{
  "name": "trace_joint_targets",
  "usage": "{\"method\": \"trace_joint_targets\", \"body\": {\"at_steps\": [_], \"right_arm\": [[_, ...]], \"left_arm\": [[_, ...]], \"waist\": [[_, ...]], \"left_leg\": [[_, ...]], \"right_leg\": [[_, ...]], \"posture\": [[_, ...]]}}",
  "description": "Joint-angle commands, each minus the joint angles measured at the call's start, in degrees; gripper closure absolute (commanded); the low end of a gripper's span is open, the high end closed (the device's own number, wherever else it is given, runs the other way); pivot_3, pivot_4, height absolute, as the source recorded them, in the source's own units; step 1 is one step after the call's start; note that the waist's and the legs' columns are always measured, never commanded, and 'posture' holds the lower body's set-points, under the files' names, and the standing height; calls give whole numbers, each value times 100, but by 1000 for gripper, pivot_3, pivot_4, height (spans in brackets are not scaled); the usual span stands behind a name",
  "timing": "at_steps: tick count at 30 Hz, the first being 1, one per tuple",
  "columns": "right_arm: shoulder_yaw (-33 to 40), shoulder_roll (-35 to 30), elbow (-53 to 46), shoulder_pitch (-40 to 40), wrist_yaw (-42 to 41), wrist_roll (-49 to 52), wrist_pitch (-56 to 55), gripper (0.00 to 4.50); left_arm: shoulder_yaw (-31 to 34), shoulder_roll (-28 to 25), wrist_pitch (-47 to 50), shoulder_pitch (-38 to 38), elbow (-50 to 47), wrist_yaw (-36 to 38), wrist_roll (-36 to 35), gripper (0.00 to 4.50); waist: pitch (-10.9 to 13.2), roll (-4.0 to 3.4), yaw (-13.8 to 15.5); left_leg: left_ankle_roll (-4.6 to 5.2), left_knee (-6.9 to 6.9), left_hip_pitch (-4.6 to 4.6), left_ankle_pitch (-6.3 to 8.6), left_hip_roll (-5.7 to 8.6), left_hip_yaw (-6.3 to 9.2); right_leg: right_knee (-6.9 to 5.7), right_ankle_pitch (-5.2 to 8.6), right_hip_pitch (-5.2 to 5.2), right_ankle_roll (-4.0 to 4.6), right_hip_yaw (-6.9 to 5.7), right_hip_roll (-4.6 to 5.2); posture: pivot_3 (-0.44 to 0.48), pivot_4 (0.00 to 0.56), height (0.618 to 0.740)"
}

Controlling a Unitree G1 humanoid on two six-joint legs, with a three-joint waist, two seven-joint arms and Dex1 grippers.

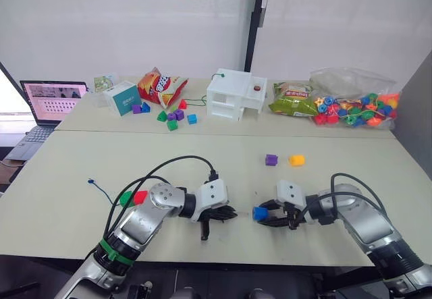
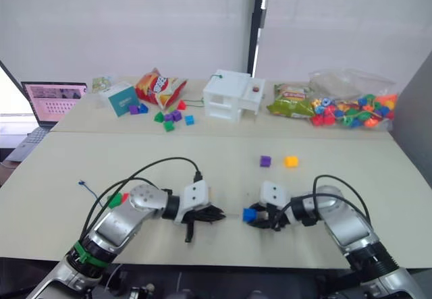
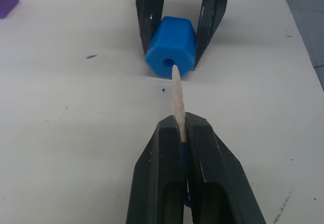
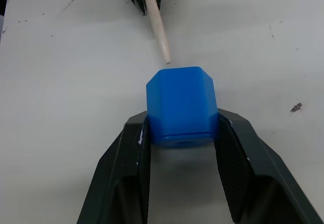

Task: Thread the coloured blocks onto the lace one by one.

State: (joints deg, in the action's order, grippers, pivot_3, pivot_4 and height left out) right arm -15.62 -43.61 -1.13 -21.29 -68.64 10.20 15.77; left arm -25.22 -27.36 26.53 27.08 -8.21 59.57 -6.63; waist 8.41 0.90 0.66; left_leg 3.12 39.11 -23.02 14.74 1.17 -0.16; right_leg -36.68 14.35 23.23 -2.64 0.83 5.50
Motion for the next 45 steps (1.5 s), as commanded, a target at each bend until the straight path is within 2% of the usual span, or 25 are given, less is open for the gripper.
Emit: {"method": "trace_joint_targets", "body": {"at_steps": [1, 27, 35, 39, 45], "right_arm": [[20, 39, -143, -48, 40, -62, 48, 3210], [-84, 117, -440, -89, 55, -262, 431, 3210], [-156, 130, -641, -36, 67, -335, 566, 3210], [-161, 118, -705, -12, 99, -375, 631, 3210], [-124, 97, -733, 53, 157, -408, 659, 3210]], "left_arm": [[-32, 56, -30, 141, -51, 9, 24, 4500], [-305, 661, -82, 336, 210, 12, 81, 4500], [-573, 1004, -415, 582, 651, 59, 275, 4500], [-477, 1030, -474, 533, 683, 84, 261, 4500], [-67, 724, -312, 442, 505, 97, 146, 2524]], "waist": [[0, 0, -2], [0, 0, 5], [0, 0, 2], [0, 0, 17], [0, 0, 1]], "left_leg": [[0, 0, 1, 0, 0, 0], [0, 2, 0, 0, 1, 1], [0, 4, 2, 0, 2, 1], [0, 7, 4, 0, 4, 2], [0, 9, 2, 0, 1, 2]], "right_leg": [[0, 0, 0, 0, 0, -1], [-1, 0, 0, 0, -1, -2], [-1, 0, -3, 0, -2, -3], [-1, 0, -10, -1, -3, 0], [-2, 0, -6, -1, -2, -2]], "posture": [[0, 150, 740], [0, 150, 740], [0, 150, 740], [0, 150, 740], [0, 150, 740]]}}
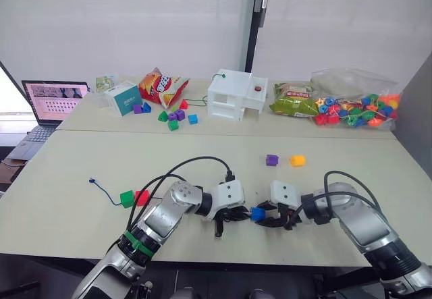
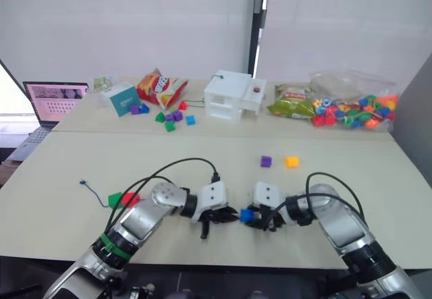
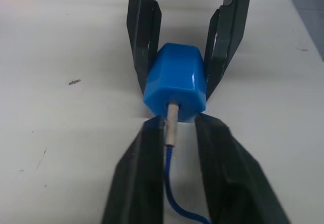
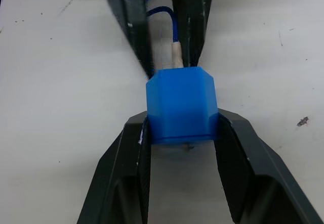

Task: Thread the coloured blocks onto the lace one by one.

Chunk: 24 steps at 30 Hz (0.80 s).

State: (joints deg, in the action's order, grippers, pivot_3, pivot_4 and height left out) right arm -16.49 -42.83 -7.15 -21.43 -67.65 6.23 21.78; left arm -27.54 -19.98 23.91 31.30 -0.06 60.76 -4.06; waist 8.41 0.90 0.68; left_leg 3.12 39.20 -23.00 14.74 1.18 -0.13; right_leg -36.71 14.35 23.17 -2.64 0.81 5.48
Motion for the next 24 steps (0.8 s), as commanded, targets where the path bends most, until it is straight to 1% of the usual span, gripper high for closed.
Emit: {"method": "trace_joint_targets", "body": {"at_steps": [1, 5, 8, 10, 15, 18, 22, 23, 24], "right_arm": [[-37, 17, -140, 82, 68, -12, 64, 3210], [-31, 23, -133, 107, 86, -17, 73, 3210], [-23, 25, -113, 96, 95, -18, 76, 3210], [-12, 21, -112, 89, 97, -15, 85, 3210], [16, -7, -114, 108, 90, -17, 87, 3210], [16, -10, -120, 91, 91, -18, 113, 3210], [18, -15, -125, 80, 90, -23, 125, 3210], [16, -17, -128, 80, 88, -24, 130, 3210], [16, -18, -130, 80, 86, -24, 135, 3210]], "left_arm": [[266, -124, 20, -24, -398, 35, -206, 2222], [538, -511, 94, -195, -593, 189, -426, 2186], [570, -861, -90, -373, -539, 284, -345, 2186], [601, -982, -269, -464, -426, 255, -281, 2186], [563, -1051, -599, -559, -207, 240, -207, 2186], [506, -968, -663, -603, -149, 277, -266, 3014], [396, -850, -753, -630, -149, 233, -187, 4385], [386, -814, -783, -629, -138, 228, -186, 4500], [390, -774, -798, -624, -134, 220, -202, 4500]], "waist": [[0, 0, -1], [0, -1, -22], [0, 0, -18], [0, -1, -18], [0, 0, 0], [0, -1, -1], [0, 0, 1], [0, 0, 2], [0, -1, 2]], "left_leg": [[0, 0, 1, 0, 0, 0], [0, -2, 3, 0, -3, 1], [0, -3, 4, 0, -3, 1], [0, -2, 5, 0, -3, 1], [0, -2, 3, 0, -1, 2], [0, -2, 3, 0, -2, 1], [0, -2, 4, 0, -1, 1], [0, -2, 4, 0, -1, 1], [0, -2, 4, 0, -2, 2]], "right_leg": [[0, 0, 0, 0, 0, 1], [-2, 1, 2, 1, 2, -4], [-1, 1, 1, 1, 2, -4], [-1, 1, 1, 1, 2, -2], [0, 1, 0, 1, 0, 2], [-1, 1, 2, 1, 0, 1], [-1, 1, 0, 1, 0, 2], [-1, 1, -1, 1, 0, 2], [-1, 1, -1, 1, 0, 2]], "posture": [[0, 150, 740], [0, 150, 740], [0, 150, 740], [0, 150, 740], [0, 150, 740], [0, 150, 740], [0, 150, 740], [0, 150, 740], [0, 150, 740]]}}
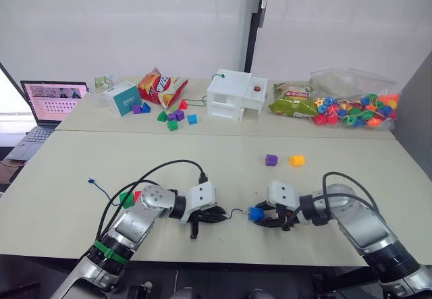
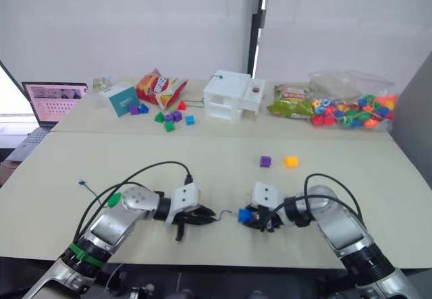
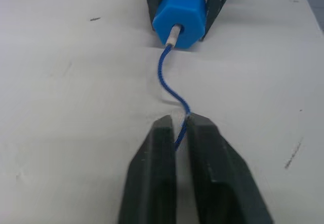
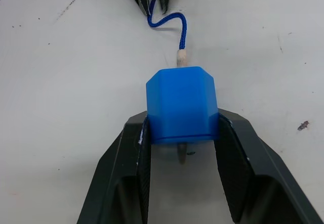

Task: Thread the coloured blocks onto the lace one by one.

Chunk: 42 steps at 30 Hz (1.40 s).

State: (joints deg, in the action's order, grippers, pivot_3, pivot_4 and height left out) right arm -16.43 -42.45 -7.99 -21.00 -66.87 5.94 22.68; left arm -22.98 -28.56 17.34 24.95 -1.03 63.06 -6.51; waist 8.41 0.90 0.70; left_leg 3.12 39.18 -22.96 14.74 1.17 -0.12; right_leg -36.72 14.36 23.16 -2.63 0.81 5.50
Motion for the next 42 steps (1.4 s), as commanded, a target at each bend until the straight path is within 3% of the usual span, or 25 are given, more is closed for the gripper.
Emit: {"method": "trace_joint_targets", "body": {"at_steps": [1, 19, 26, 31, 33, 38, 39, 42], "right_arm": [[8, -55, -48, 37, 9, 5, 51, 3210], [-14, -60, -120, 83, 20, -4, 114, 3210], [-35, -77, -212, 121, -19, 43, 210, 3210], [86, -35, -446, 212, 46, 179, 458, 3210], [182, 16, -520, 222, 163, 243, 535, 2153], [524, -74, -867, 325, 426, 453, 940, 475], [626, -134, -947, 386, 452, 498, 993, 118], [928, -419, -1169, 695, 486, 580, 1054, 53]], "left_arm": [[-58, 118, -145, 21, -38, -14, 27, 4500], [-237, 850, -196, 451, 252, -289, 243, 4500], [-45, 747, 98, 408, 70, -303, 89, 4500], [115, 559, 520, 467, -216, -96, -203, 3008], [107, 532, 515, 481, -273, -122, -173, 2336], [-178, 628, 483, 593, -332, -120, -6, 726], [-253, 711, 422, 633, -270, -198, 67, 684], [-522, 994, 219, 810, 96, -366, 326, 684]], "waist": [[0, 0, -1], [0, 0, -3], [0, 0, -4], [0, 0, -2], [0, 0, 2], [0, 0, 6], [0, 0, 15], [0, 0, 66]], "left_leg": [[0, 0, 0, 0, 0, 0], [0, 0, -1, 0, 2, -2], [0, 0, -1, 0, 1, -1], [0, 0, -1, 0, 0, 0], [0, 0, -3, 0, 1, 1], [0, 0, -10, 0, 2, 1], [0, 1, -11, 0, 3, 1], [0, 2, -15, 0, 10, 3]], "right_leg": [[0, 0, 0, 0, 0, 0], [1, 0, 0, 0, 1, -1], [1, 0, 0, 0, 0, -2], [0, 0, 1, 0, 0, -2], [2, 0, 1, 0, -1, -1], [0, 0, 8, 0, -1, 0], [1, 0, 7, 0, -1, 0], [3, -1, 7, -3, -2, 7]], "posture": [[0, 150, 740], [0, 150, 740], [0, 150, 740], [0, 150, 740], [0, 150, 740], [0, 150, 740], [0, 150, 740], [0, 150, 740]]}}
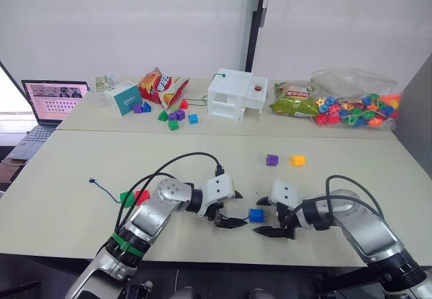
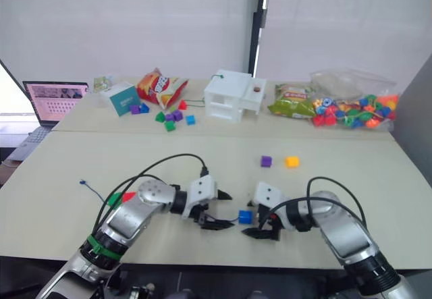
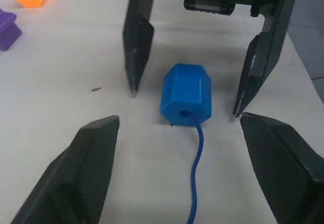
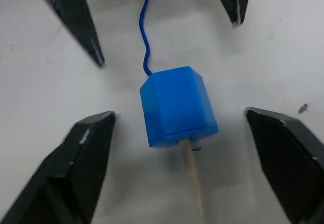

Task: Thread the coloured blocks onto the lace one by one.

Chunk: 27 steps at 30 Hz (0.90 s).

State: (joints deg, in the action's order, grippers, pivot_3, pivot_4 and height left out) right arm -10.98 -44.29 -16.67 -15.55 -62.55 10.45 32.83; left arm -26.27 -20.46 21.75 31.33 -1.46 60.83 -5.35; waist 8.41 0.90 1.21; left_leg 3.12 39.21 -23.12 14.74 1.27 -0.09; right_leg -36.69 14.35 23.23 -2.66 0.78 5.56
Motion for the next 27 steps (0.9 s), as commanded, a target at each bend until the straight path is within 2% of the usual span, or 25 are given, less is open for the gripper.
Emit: {"method": "trace_joint_targets", "body": {"at_steps": [1, 9, 12, 17, 20, 27], "right_arm": [[428, -288, -338, 213, 71, 140, 38, 53], [436, -431, -343, 462, 217, 38, -175, 53], [382, -397, -339, 448, 245, 20, -198, 0], [248, -359, -255, 398, 304, -58, -294, 0], [186, -357, -212, 364, 298, -57, -338, 0], [40, -337, -31, 236, 324, -124, -489, 2234]], "left_arm": [[-235, 233, -278, 207, 230, -164, 268, 684], [-400, 530, -413, 372, 698, -104, 370, 684], [-381, 547, -491, 379, 749, -95, 372, 1492], [-413, 532, -516, 363, 739, -46, 407, 3137], [-405, 515, -515, 365, 743, -31, 421, 3190], [-393, 476, -509, 363, 718, 13, 442, 3190]], "waist": [[0, 1, 15], [1, 1, -55], [1, 1, -53], [1, 1, -40], [1, 1, -42], [1, 1, -41]], "left_leg": [[0, 1, 0, 0, 2, 0], [1, 0, -1, 0, -5, -1], [1, 1, -1, 0, -6, -1], [1, 1, -1, 0, -4, -1], [1, 2, -1, 0, -3, -1], [1, 2, 0, 0, -3, -1]], "right_leg": [[2, 0, -1, -1, -1, 1], [2, 0, 2, 0, 3, -10], [2, 0, 1, -1, 1, -10], [2, 0, 1, -1, 2, -6], [2, 0, 0, -1, 1, -6], [2, 0, 0, -1, 1, -7]], "posture": [[0, 150, 740], [0, 150, 740], [0, 150, 740], [0, 150, 740], [0, 150, 740], [0, 150, 740]]}}
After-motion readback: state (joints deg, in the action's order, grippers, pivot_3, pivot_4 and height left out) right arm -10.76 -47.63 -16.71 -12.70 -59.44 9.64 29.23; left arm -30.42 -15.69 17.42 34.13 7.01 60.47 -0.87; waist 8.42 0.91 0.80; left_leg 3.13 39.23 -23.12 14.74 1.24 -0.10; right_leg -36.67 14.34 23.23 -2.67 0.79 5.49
